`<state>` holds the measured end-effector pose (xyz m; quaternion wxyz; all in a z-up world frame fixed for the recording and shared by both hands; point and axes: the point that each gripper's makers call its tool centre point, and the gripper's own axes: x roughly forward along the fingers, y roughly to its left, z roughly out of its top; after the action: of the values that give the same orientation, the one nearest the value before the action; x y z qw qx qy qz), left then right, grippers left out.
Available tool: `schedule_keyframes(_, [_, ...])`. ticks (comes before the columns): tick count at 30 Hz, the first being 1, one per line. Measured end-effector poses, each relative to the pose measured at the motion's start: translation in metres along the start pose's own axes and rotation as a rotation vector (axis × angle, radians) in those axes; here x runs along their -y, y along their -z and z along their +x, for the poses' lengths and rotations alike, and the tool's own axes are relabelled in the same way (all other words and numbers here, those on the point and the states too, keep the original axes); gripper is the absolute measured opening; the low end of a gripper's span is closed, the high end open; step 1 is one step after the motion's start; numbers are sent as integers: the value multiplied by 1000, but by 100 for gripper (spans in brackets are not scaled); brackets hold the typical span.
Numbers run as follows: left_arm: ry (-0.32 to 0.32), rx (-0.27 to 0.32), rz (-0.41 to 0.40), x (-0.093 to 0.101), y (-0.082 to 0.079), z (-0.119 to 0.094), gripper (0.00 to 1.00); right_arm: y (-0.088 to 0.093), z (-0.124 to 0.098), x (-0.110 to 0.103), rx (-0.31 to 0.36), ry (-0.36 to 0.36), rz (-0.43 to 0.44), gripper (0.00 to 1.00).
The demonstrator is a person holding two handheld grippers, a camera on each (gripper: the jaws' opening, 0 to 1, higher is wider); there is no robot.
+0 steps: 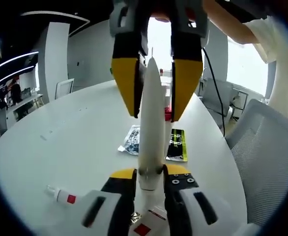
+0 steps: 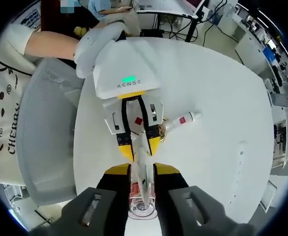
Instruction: Arrange the skincare products in the storage area until every visible bottle or jar stands upright without overlapping.
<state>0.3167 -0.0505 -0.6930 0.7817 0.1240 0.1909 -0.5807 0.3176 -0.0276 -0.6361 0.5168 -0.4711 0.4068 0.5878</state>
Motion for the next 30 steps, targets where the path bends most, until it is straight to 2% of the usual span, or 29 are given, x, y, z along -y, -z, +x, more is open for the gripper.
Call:
schedule_keyframes(8, [1,1,-15,2,-1,-3,26,0,0,0,1,12,-27,25])
schedule_keyframes(10, [-10,-4,-10,-3,1,-6,28,1,1,1,-7,22,-35,29])
schedule_keyframes(18, [-36,-23,-17,-2,2,-13,34,0,-1,2,5,46,-43,45])
schedule_keyframes(30, [-84,-51,-61,0,5,-38,57,3,-4,0,-4,66,-27,65])
